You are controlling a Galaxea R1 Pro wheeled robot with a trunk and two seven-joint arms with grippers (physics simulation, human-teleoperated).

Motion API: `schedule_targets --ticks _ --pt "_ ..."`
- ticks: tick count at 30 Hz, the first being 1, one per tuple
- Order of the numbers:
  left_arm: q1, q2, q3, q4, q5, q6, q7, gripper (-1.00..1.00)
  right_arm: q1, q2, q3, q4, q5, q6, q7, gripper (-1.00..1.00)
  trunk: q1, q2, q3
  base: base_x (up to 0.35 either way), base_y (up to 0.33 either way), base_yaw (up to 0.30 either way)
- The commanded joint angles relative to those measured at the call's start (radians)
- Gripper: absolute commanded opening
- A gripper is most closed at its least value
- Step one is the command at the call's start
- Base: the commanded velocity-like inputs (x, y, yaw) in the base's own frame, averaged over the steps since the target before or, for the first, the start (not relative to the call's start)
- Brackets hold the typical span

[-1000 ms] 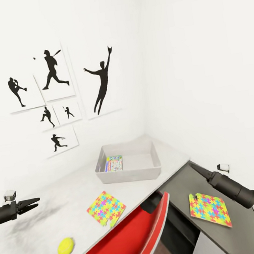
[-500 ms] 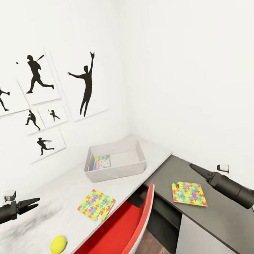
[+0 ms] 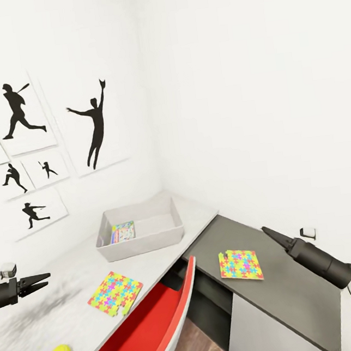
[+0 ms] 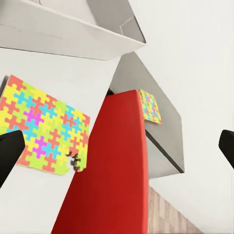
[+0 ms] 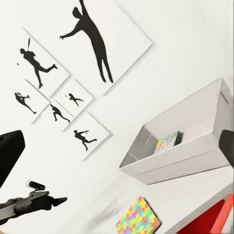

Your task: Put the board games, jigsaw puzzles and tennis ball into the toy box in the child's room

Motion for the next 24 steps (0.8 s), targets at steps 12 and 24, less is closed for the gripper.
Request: schedule_targets --ticks 12,24 --pt "-0.001 0.001 -0.01 -0.003 0.005 0.036 -0.005 1.0 -0.001 0.004 0.027 0.0 -0.003 0.005 -0.069 1.0 -0.046 0.083 0.037 0.0 0.0 -0.027" --pt "-0.001 0.001 -0.009 -0.005 0.005 0.036 -0.005 1.0 -0.001 0.006 0.1 0.0 -0.006 0.004 -0.204 1.0 -0.08 0.145 0.065 0.0 0.0 0.0"
